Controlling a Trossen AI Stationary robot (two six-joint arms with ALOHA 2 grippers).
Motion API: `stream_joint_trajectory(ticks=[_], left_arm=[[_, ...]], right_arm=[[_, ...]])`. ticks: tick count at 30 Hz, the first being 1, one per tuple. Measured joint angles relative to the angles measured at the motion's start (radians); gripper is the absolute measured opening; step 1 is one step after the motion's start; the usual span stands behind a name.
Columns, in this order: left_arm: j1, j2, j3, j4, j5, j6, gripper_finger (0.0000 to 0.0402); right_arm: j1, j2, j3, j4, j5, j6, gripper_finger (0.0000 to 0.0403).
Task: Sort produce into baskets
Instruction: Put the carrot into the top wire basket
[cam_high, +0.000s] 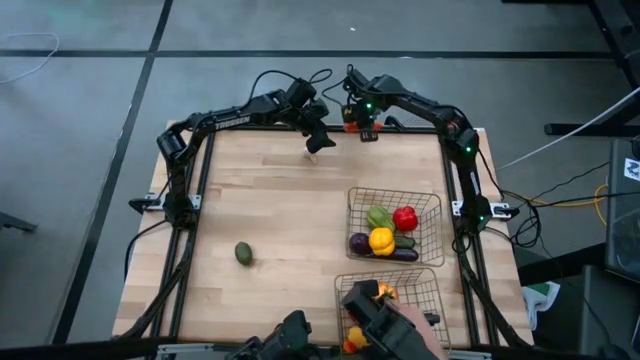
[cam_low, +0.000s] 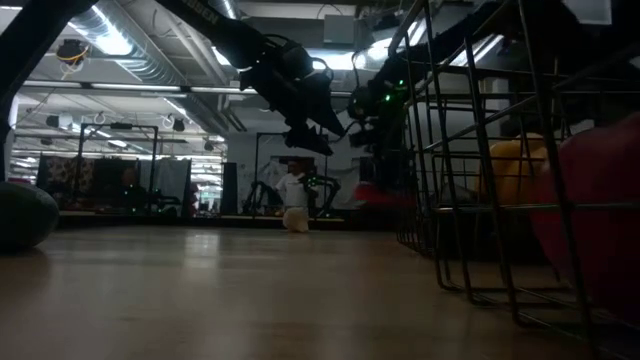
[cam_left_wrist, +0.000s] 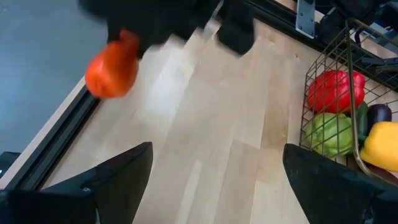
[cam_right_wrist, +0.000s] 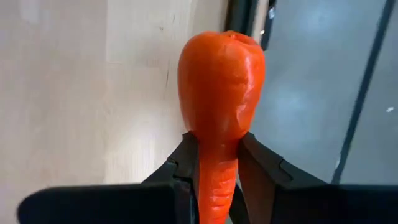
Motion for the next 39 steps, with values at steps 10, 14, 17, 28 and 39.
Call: stream_joint_trajectory(ticks=[10, 14, 17, 28, 39], left_arm=[[0.039, -0.044, 0.000, -0.012, -0.002, -0.002, 0.0356], [0.048, -0.068, 0.000, -0.058, -0.011, 0.002, 0.0356], [0.054, -0.088, 0.000, -0.134, -0.021, 0.019, 0.0356], [0.024, -0.100, 0.000, -0.278, -0.052, 0.032, 0.0356], [-0.034, -0.100, 0.000, -0.277, -0.053, 0.055, 0.0356]], right_arm=[[0.013, -0.204, 0.001, -0.084, -0.010, 0.033, 0.0078], [0.049, -0.295, 0.001, -0.145, -0.068, 0.084, 0.0078], [0.093, -0.359, 0.001, -0.231, -0.137, 0.162, 0.0078], [0.333, -0.467, -0.023, -0.518, -0.470, 0.348, 0.0078], [0.604, -0.465, -0.244, -0.483, -0.426, 0.405, 0.0078]])
